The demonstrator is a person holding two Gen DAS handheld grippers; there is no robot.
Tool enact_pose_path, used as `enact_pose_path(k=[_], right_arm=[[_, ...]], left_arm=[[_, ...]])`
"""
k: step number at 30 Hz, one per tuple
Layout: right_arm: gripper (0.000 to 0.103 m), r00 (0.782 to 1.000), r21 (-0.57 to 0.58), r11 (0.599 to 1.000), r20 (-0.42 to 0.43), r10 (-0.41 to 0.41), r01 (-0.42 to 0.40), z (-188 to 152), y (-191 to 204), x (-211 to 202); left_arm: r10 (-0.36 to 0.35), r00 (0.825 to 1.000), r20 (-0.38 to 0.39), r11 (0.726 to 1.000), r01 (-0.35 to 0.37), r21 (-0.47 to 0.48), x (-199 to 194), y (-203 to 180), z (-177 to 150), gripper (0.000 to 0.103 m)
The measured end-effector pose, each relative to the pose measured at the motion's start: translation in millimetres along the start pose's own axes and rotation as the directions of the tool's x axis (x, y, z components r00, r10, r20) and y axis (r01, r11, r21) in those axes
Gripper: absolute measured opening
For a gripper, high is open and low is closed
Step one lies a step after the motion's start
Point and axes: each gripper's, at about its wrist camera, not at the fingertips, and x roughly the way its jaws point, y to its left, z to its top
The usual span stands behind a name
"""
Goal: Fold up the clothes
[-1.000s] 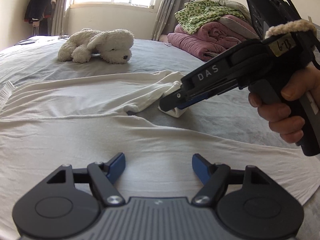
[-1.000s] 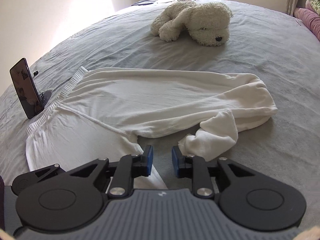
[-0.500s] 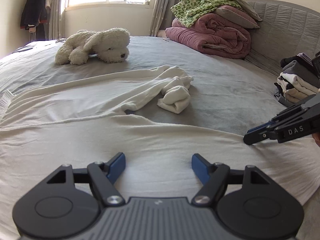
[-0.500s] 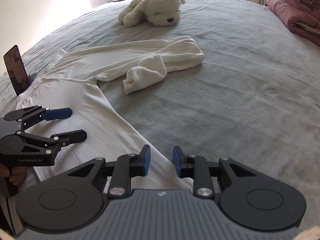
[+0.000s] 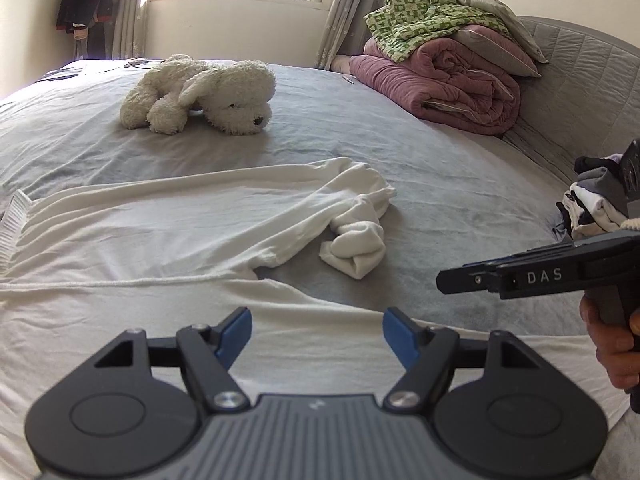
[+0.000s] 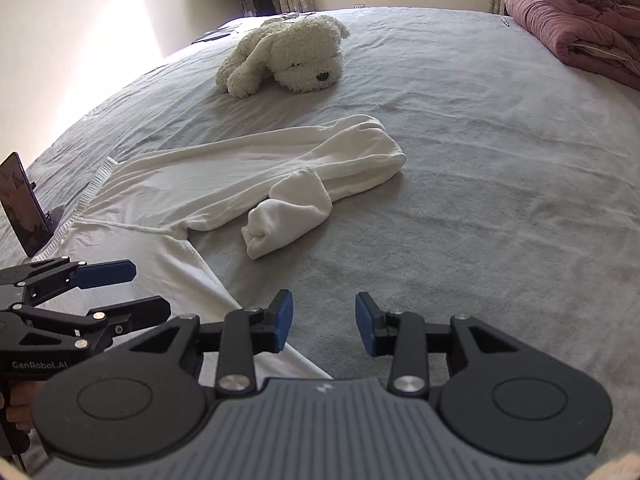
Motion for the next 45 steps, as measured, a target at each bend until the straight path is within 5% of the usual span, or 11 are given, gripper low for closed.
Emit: enact_pose_path(k=[12, 13, 15, 21, 23, 26, 31, 38, 43, 45], right_arm=[[0.048, 0.998, 0.132, 0.989, -0.016, 0.067, -0.065, 33.3, 4.4, 51.1], [0.044, 0.998, 0.119, 0.991, -0.023, 0.064, -0.061, 33.7, 4.7, 53.1], [0.010, 0.998, 0.088, 0.995, -0.034, 0.053, -0.050, 35.0, 4.7, 53.6], [0.008, 0.985, -0.081, 0.981, 0.022, -0.173, 0.174, 45.8, -0.1, 29.8], [0.007, 0.957, -0.155, 0.945, 0.077, -0.280, 0.289, 47.7, -1.7, 19.3], [0.007, 0.883, -0.250, 0.849, 0.193, -0.428, 0.466, 45.9, -4.4, 5.2], [0.007, 0.766, -0.292, 0.713, 0.344, -0.543, 0.637, 34.7, -16.2, -6.9], [0.007, 0.702, -0.305, 0.633, 0.321, -0.636, 0.712, 15.1, -51.9, 18.2], [0.010, 0.775, -0.229, 0.742, 0.122, -0.620, 0.630, 5.9, -81.4, 30.4], [0.023, 0.819, -0.172, 0.802, 0.078, -0.568, 0.572, 9.8, -86.5, 20.9]], left_arm=[[0.062, 0.996, -0.063, 0.992, -0.068, -0.109, 22.2, 34.4, 8.4, 0.072], [0.061, 0.996, -0.066, 0.992, -0.068, -0.110, 23.1, 35.0, 8.2, 0.072], [0.065, 0.995, -0.072, 0.992, -0.072, -0.101, 24.7, 34.6, 7.5, 0.072], [0.072, 0.994, -0.076, 0.994, -0.078, -0.079, 26.6, 34.1, 6.9, 0.072], [0.073, 0.994, -0.076, 0.994, -0.079, -0.080, 26.8, 34.2, 7.0, 0.072], [0.074, 0.994, -0.077, 0.994, -0.080, -0.080, 27.0, 34.5, 7.2, 0.072], [0.078, 0.994, -0.075, 0.993, -0.083, -0.080, 27.9, 34.2, 7.2, 0.072], [0.100, 0.992, -0.071, 0.993, -0.104, -0.048, 31.2, 32.0, 6.0, 0.072], [0.119, 0.990, -0.079, 0.993, -0.120, -0.009, 32.9, 26.9, 7.5, 0.072], [0.109, 0.991, -0.080, 0.994, -0.108, 0.007, 32.2, 24.6, 10.9, 0.072]])
